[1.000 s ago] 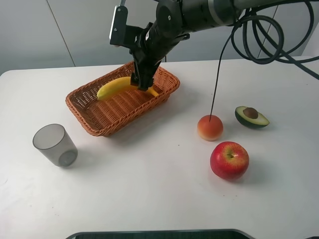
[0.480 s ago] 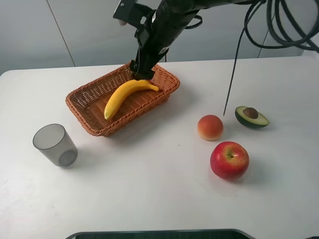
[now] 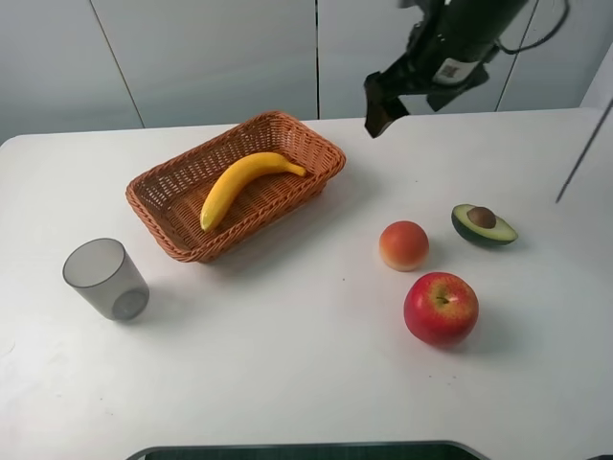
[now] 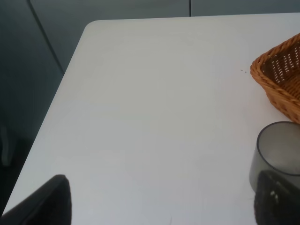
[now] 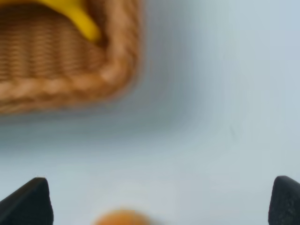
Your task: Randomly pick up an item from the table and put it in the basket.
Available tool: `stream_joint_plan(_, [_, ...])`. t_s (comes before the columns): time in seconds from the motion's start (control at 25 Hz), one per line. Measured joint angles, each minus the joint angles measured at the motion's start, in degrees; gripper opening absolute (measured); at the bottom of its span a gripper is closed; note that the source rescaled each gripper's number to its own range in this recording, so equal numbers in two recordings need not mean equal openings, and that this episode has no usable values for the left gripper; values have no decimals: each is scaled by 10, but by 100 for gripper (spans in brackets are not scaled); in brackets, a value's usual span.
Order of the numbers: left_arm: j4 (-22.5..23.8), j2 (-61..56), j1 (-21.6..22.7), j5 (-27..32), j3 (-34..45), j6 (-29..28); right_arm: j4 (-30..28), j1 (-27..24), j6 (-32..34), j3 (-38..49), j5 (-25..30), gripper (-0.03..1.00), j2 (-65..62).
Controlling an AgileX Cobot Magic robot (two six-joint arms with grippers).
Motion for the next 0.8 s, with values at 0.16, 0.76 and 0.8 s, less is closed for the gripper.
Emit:
stream_joint_plan(0.16, [0,0,0,0,0,0,7,-66,64,83,4,99,-72])
stream_joint_plan(0.76, [0,0,0,0,0,-1,-20,-240,110,328,20,99,-457])
stream_joint_plan(0.8, [0,0,0,0,0,-1,-20,-240,109,335,22,99,-485])
